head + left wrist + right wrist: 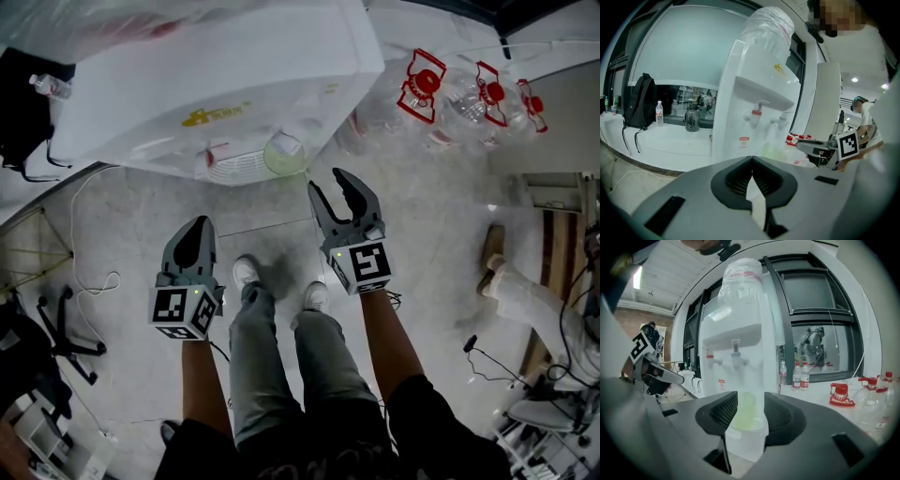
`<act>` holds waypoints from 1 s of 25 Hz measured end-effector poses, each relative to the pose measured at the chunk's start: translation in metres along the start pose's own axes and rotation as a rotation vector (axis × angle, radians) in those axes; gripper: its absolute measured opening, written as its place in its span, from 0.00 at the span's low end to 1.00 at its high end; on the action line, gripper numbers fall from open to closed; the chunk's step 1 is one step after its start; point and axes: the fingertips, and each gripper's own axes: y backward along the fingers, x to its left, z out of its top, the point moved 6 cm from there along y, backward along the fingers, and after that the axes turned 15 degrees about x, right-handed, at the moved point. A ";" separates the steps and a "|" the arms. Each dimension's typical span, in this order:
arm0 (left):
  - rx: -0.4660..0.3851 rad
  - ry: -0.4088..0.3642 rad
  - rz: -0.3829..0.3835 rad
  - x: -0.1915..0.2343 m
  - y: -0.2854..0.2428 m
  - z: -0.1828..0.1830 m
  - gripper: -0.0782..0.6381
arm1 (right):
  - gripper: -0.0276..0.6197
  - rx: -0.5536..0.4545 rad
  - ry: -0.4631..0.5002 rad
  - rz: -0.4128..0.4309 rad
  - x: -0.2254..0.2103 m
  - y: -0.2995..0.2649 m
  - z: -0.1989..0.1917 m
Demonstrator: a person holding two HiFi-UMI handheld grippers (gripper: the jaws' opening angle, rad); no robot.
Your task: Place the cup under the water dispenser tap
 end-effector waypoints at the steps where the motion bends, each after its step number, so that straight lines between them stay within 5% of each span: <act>1: -0.001 0.001 -0.001 -0.003 0.005 0.004 0.12 | 0.33 -0.002 0.005 -0.006 0.000 0.006 0.005; 12: -0.025 0.007 -0.004 -0.028 0.058 0.054 0.12 | 0.09 -0.020 0.011 -0.044 0.008 0.065 0.070; 25: -0.060 0.023 0.006 -0.052 0.135 0.106 0.12 | 0.06 -0.011 0.027 -0.046 0.023 0.135 0.134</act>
